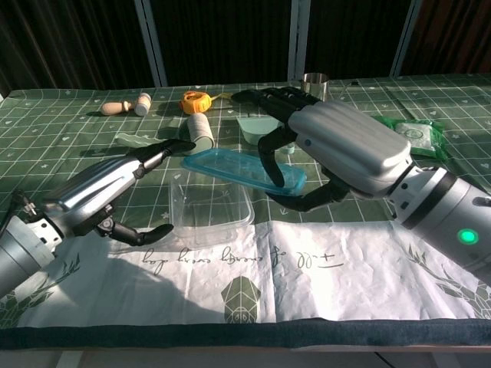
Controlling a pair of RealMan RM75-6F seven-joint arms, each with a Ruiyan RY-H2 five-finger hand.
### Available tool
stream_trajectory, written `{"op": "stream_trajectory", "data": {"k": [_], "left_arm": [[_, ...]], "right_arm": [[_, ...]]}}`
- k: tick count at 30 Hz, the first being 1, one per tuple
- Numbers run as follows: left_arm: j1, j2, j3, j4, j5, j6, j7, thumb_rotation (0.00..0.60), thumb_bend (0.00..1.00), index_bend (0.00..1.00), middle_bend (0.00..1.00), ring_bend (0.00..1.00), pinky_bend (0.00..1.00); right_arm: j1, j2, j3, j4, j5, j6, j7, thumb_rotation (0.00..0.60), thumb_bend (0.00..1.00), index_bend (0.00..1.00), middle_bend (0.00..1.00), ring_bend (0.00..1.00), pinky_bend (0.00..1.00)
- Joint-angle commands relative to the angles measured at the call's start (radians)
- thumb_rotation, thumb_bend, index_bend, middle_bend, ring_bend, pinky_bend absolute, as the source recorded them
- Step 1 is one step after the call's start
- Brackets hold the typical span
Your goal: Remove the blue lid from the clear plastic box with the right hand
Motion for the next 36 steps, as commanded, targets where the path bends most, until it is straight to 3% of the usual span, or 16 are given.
{"op": "stream_trajectory", "data": {"k": [1, 11, 18, 20, 28, 31, 36], "left_arm": [[0.010, 0.018, -0.005, -0.004, -0.012, 0.007, -0.007, 0.600, 0.29, 0.00, 0.00, 0.00, 0.00], [0.037, 0.079, -0.005, -0.030, -0.015, 0.042, 0.006, 0.600, 0.29, 0.00, 0.00, 0.00, 0.00], [0.076, 0.138, 0.018, -0.063, -0.008, 0.078, 0.030, 0.600, 0.29, 0.00, 0.00, 0.00, 0.00], [0.094, 0.156, 0.031, -0.073, -0.011, 0.084, 0.034, 0.600, 0.29, 0.00, 0.00, 0.00, 0.00], [0.151, 0.224, 0.070, -0.093, -0.029, 0.089, 0.044, 0.600, 0.29, 0.00, 0.00, 0.00, 0.00], [0.172, 0.258, 0.078, -0.111, -0.047, 0.084, 0.058, 0.600, 0.29, 0.00, 0.00, 0.00, 0.00], [0.230, 0.363, 0.120, -0.198, -0.067, 0.097, 0.045, 0.600, 0.29, 0.00, 0.00, 0.00, 0.00]], "right_arm": [[-0.006, 0.032, 0.011, -0.013, 0.005, 0.016, 0.000, 0.600, 0.51, 0.79, 0.16, 0.00, 0.03], [-0.050, 0.132, -0.005, 0.056, 0.017, 0.044, -0.038, 0.600, 0.51, 0.79, 0.16, 0.00, 0.03], [-0.076, 0.115, -0.028, 0.174, 0.062, -0.006, -0.006, 0.600, 0.51, 0.77, 0.16, 0.00, 0.03], [-0.077, 0.092, -0.034, 0.213, 0.074, -0.031, 0.002, 0.600, 0.51, 0.69, 0.16, 0.00, 0.03], [-0.070, 0.084, -0.064, 0.216, 0.097, -0.129, -0.011, 0.600, 0.49, 0.11, 0.05, 0.00, 0.00], [-0.080, 0.120, -0.077, 0.169, 0.098, -0.136, -0.029, 0.600, 0.36, 0.01, 0.01, 0.00, 0.00], [-0.131, 0.250, -0.130, -0.004, 0.119, -0.161, -0.124, 0.600, 0.21, 0.00, 0.00, 0.00, 0.00]]}}
